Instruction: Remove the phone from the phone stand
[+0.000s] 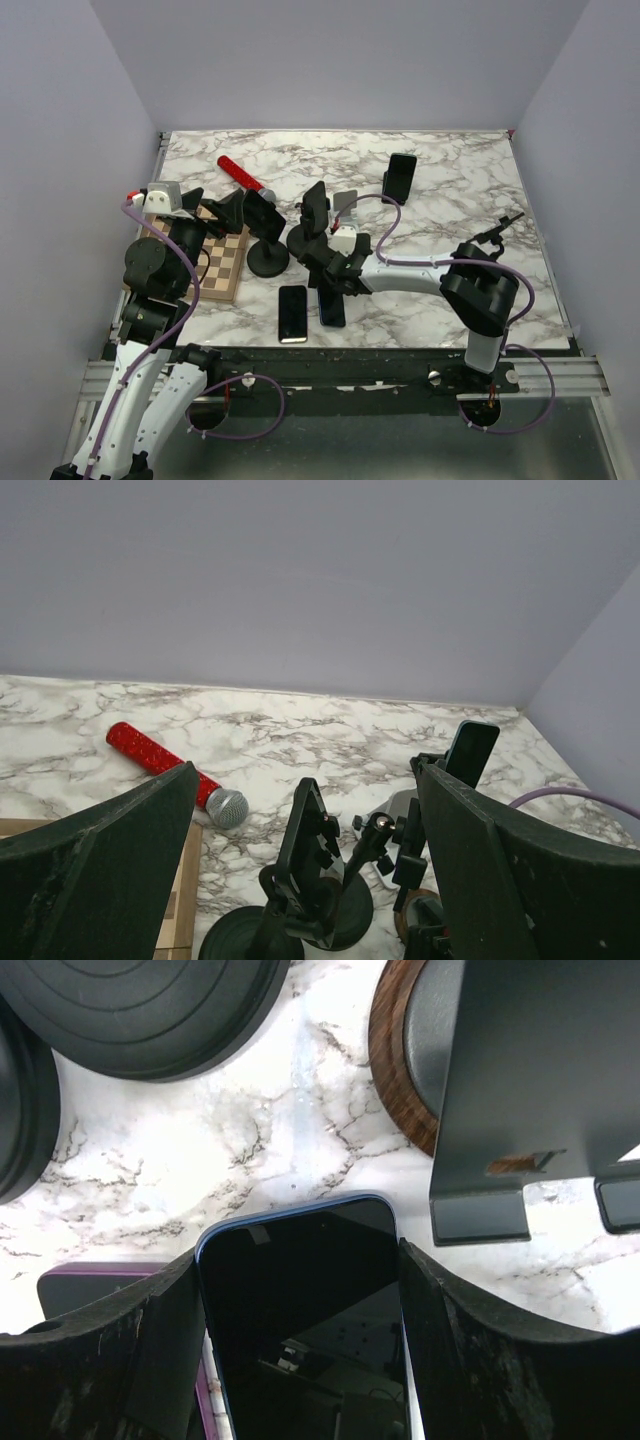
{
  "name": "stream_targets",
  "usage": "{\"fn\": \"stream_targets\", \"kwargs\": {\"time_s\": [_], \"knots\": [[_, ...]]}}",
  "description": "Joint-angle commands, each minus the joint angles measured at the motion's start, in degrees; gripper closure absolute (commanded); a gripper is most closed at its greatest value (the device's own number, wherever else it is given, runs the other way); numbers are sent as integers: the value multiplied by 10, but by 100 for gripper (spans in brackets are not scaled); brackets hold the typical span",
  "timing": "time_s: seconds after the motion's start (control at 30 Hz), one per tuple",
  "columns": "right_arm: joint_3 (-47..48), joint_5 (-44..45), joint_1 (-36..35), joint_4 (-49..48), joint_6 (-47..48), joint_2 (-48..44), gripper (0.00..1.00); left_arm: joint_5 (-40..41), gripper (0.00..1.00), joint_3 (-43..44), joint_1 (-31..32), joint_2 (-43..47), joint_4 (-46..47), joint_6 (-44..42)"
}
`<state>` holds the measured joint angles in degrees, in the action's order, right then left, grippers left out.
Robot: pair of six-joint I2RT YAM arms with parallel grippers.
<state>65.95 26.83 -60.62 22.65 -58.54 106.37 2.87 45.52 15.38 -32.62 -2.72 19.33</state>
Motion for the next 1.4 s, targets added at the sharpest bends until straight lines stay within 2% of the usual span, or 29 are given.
{"fn": "stream_targets", "kwargs": {"time_s": [0.0,0.03,0.1,0.2,0.37,0.63,0.93,1.37], "knots": [[-26,-29,-25,46,-33,10,83,1,2,2,-3,5,-3,-3],[-29,-33,-27,39,-32,5,72,1,1,2,-3,5,-3,-3],[-33,-36,-28,27,-32,2,60,-1,2,2,-3,6,-3,-3],[-33,-41,-28,24,-32,6,56,1,2,1,-3,8,-2,-3],[-39,-43,-28,18,-36,3,29,0,1,2,-3,7,-2,-3],[-29,-34,-28,19,-18,4,8,4,1,2,-3,7,-4,-3],[-41,-53,-28,-8,0,-26,4,2,2,1,-3,5,-2,-3],[-106,-169,-31,-96,6,-91,6,-1,2,1,-3,4,-2,-2]]}}
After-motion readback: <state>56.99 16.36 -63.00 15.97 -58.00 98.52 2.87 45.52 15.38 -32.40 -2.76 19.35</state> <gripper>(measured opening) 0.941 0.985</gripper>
